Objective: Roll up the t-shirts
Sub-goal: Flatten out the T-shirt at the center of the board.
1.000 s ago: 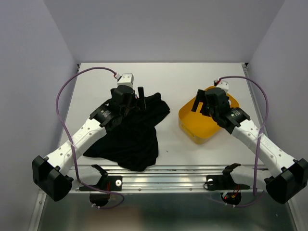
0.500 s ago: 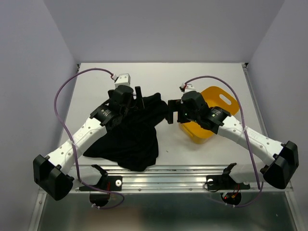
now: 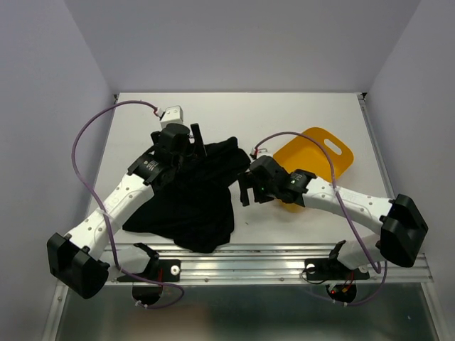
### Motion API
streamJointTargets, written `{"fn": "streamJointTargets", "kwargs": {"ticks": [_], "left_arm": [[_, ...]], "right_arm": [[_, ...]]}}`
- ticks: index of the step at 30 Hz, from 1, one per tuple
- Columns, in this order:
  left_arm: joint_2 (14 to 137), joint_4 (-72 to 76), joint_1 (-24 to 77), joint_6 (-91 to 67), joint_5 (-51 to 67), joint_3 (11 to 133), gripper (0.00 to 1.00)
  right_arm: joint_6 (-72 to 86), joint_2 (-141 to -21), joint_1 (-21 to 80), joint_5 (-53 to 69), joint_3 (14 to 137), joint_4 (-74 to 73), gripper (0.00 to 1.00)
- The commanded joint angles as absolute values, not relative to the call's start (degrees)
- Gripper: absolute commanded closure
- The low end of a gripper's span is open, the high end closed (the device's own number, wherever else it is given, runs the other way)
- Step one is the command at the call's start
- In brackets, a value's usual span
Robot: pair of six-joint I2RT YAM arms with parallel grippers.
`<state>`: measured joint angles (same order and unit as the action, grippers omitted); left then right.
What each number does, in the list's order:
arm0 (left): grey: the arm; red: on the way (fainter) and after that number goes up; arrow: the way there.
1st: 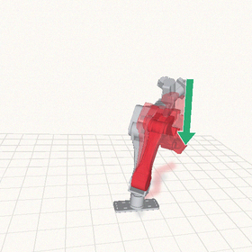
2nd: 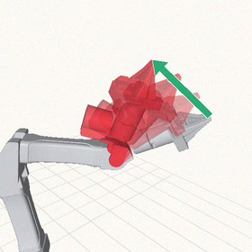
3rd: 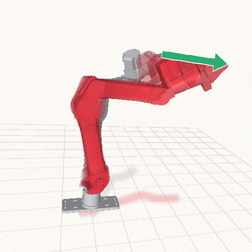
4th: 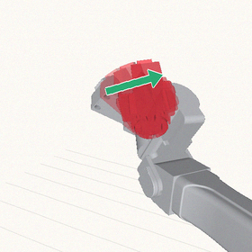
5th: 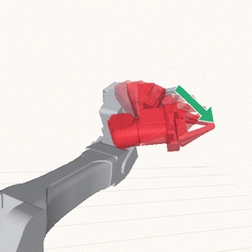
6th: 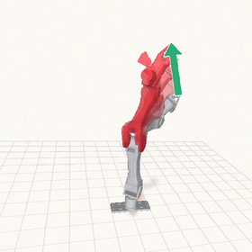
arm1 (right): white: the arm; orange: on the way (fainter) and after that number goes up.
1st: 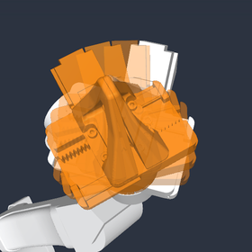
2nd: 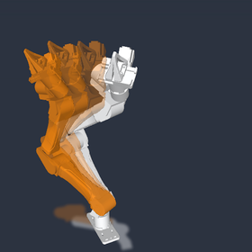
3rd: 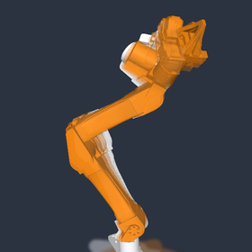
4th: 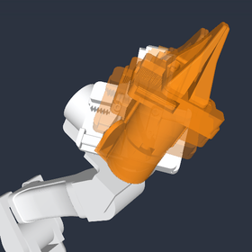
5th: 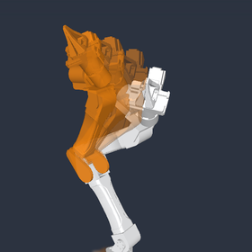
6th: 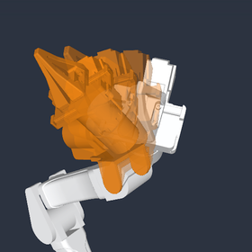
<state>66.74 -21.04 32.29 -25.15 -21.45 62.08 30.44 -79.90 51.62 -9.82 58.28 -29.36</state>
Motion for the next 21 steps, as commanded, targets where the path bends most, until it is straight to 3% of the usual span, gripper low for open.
{"fn": "streamJointTargets", "kwargs": {"ticks": [1, 12, 21], "left_arm": [[64.8, -20.4, 31.8, -25.5, -22.1, 62.8, 0.01], [64.3, -18.8, 31.7, -25.0, -20.7, 61.2, 0.01], [64.2, -19.5, 31.6, -25.8, -20.5, 60.5, 0.01]], "right_arm": [[34.7, -78.1, 49.8, -21.2, 56.8, -32.2, 0.00], [46.9, -69.0, 41.4, -36.8, 54.3, -46.8, 0.00], [41.0, -73.7, 44.6, -21.4, 58.2, -32.7, 0.00]]}}
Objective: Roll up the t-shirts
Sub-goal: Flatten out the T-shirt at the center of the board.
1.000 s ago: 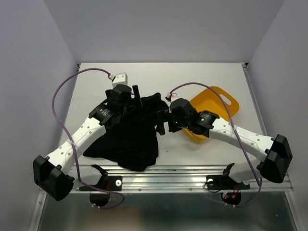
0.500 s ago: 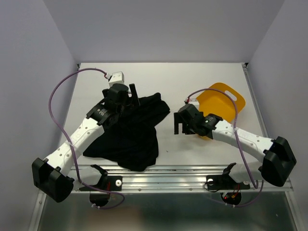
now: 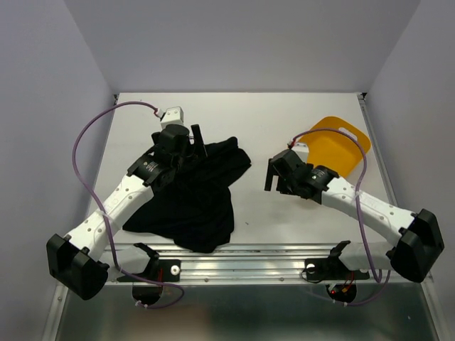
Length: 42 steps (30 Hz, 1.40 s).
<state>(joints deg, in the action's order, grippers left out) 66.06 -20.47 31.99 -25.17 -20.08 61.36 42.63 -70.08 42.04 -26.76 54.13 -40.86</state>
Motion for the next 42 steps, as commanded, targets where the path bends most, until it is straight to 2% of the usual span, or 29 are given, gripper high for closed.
{"fn": "streamJointTargets", "kwargs": {"ticks": [1, 4, 14, 19, 21, 25, 31, 34, 38, 42], "left_arm": [[64.2, -19.6, 31.7, -25.9, -20.6, 60.3, 0.01], [64.0, -19.9, 31.6, -26.6, -20.7, 59.8, 0.01], [64.0, -20.6, 31.1, -26.2, -21.9, 60.3, 0.01], [66.6, -23.1, 28.9, -26.9, -20.1, 60.5, 0.01], [68.5, -24.2, 27.6, -27.3, -15.9, 60.3, 0.01], [72.9, -25.6, 26.4, -28.7, -15.9, 59.8, 0.01], [77.6, -27.7, 19.5, -30.3, -16.7, 60.3, 0.02], [79.9, -27.0, 17.6, -29.9, -17.8, 59.8, 0.02], [82.3, -26.4, 17.1, -31.2, -18.1, 57.7, 0.03], [83.6, -23.6, 16.8, -32.7, -15.9, 53.4, 0.08]], "right_arm": [[40.7, -75.3, 44.6, -20.7, 59.1, -31.8, 0.00], [39.6, -80.8, 45.1, -17.6, 62.7, -28.1, 0.00], [34.3, -99.0, 41.7, -27.9, 76.3, -24.1, 0.00], [36.2, -99.8, 38.2, -33.7, 73.8, -27.1, 0.00], [37.2, -97.1, 36.3, -34.4, 71.5, -27.8, 0.00], [38.8, -92.3, 35.2, -35.1, 66.8, -28.1, 0.00], [38.1, -91.6, 35.2, -30.2, 68.3, -28.5, 0.00], [36.0, -92.5, 35.2, -23.7, 69.7, -24.7, 0.00], [35.2, -97.1, 36.4, -15.8, 74.8, -21.2, 0.00], [35.8, -103.9, 36.9, -9.0, 82.0, -18.8, 0.00]]}}
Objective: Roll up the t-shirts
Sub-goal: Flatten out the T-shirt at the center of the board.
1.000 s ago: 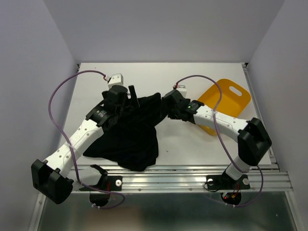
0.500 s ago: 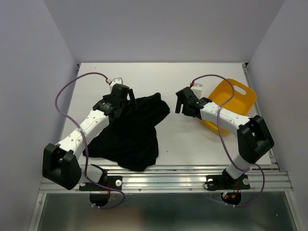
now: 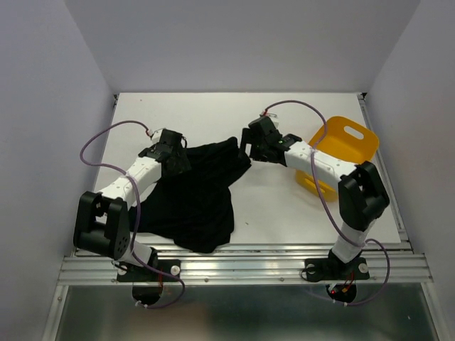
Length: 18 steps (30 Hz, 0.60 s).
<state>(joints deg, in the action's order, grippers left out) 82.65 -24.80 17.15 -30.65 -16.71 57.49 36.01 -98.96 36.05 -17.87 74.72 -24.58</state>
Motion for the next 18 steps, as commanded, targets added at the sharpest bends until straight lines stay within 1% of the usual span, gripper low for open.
{"fn": "streamJointTargets", "kwargs": {"ticks": [1, 3, 4, 5, 6, 7, 8, 9, 10, 11, 12, 13, 14, 15, 16, 18], "left_arm": [[83.8, -23.0, 16.6, -32.9, -15.6, 52.7, 0.10], [84.5, -21.4, 15.9, -33.1, -14.5, 51.0, 0.15], [84.9, -20.4, 15.7, -33.0, -13.3, 50.5, 0.25], [85.1, -20.0, 15.4, -32.7, -12.4, 50.3, 0.41], [85.3, -19.5, 15.4, -32.2, -11.3, 50.4, 0.42], [85.2, -19.0, 15.3, -31.7, -10.4, 50.6, 0.58], [85.0, -19.0, 15.3, -31.6, -9.9, 51.0, 0.68], [84.7, -19.1, 15.2, -31.4, -9.8, 51.8, 0.87], [84.4, -19.2, 15.2, -31.2, -9.9, 52.2, 0.95], [83.9, -19.8, 15.0, -30.5, -10.0, 53.3, 1.00], [83.5, -20.1, 15.0, -30.5, -10.2, 54.0, 1.00], [82.9, -21.2, 14.9, -29.9, -10.6, 55.5, 1.00], [82.5, -21.8, 14.6, -29.5, -10.8, 55.5, 1.00], [82.0, -22.5, 14.5, -29.1, -11.0, 57.6, 1.00], [81.5, -23.3, 14.3, -28.5, -11.2, 58.9, 1.00], [79.6, -26.0, 13.8, -26.6, -12.3, 63.8, 1.00]], "right_arm": [[36.2, -105.5, 36.9, -7.7, 83.5, -18.5, 0.00], [37.6, -108.5, 36.9, -4.3, 87.6, -16.7, 0.00], [38.6, -111.8, 36.9, -2.4, 89.0, -16.4, 0.00], [39.0, -113.5, 36.9, -1.9, 92.9, -16.8, 0.00], [39.4, -115.5, 36.9, -1.8, 92.9, -17.6, 0.00], [40.1, -119.1, 36.9, -1.5, 97.3, -18.3, 0.00], [40.3, -120.8, 36.9, -1.1, 99.3, -18.9, 0.01], [40.4, -122.4, 36.9, -0.9, 103.1, -19.8, 0.10], [40.5, -125.3, 36.9, -0.7, 104.8, -20.1, 0.16], [40.6, -126.5, 36.9, -0.5, 106.5, -20.7, 0.35], [40.4, -127.6, 36.9, -0.5, 108.0, -20.9, 0.45], [40.2, -128.7, 36.9, -0.4, 110.5, -21.2, 0.69], [40.0, -129.0, 36.9, -0.5, 111.4, -21.2, 0.69], [39.6, -129.1, 36.9, -0.5, 112.3, -21.1, 0.91], [39.2, -128.9, 36.9, -0.4, 113.1, -21.2, 0.99], [37.9, -126.9, 36.9, 1.3, 114.6, -21.0, 0.99]]}}
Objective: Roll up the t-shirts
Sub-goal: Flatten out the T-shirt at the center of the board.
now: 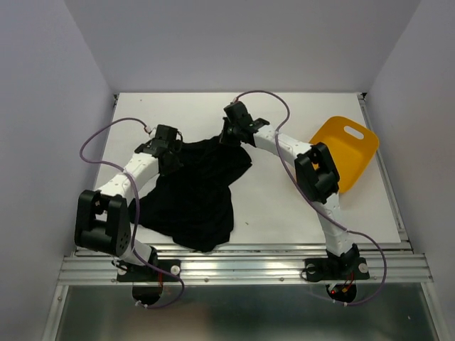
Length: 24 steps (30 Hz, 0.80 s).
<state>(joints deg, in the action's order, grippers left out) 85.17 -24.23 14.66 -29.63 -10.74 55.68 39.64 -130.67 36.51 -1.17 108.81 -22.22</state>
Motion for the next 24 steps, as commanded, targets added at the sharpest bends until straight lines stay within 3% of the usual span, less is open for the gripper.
{"fn": "streamJointTargets", "kwargs": {"ticks": [1, 9, 17, 24], "left_arm": [[78.2, -27.7, 13.6, -25.1, -12.6, 65.5, 1.00], [72.6, -33.4, 11.3, -19.8, -18.4, 89.3, 1.00], [61.5, -25.1, 10.4, -16.2, -19.2, 93.2, 1.00], [58.5, -22.9, 10.4, -14.2, -21.8, 97.5, 1.00]], "right_arm": [[37.4, -125.9, 36.9, 1.3, 114.9, -21.0, 0.99], [34.4, -106.4, 36.9, 4.9, 109.5, -14.0, 0.99], [33.4, -90.7, 36.9, 6.8, 99.7, -6.2, 0.99], [37.3, -89.3, 39.0, 12.8, 96.9, -3.2, 0.99]]}}
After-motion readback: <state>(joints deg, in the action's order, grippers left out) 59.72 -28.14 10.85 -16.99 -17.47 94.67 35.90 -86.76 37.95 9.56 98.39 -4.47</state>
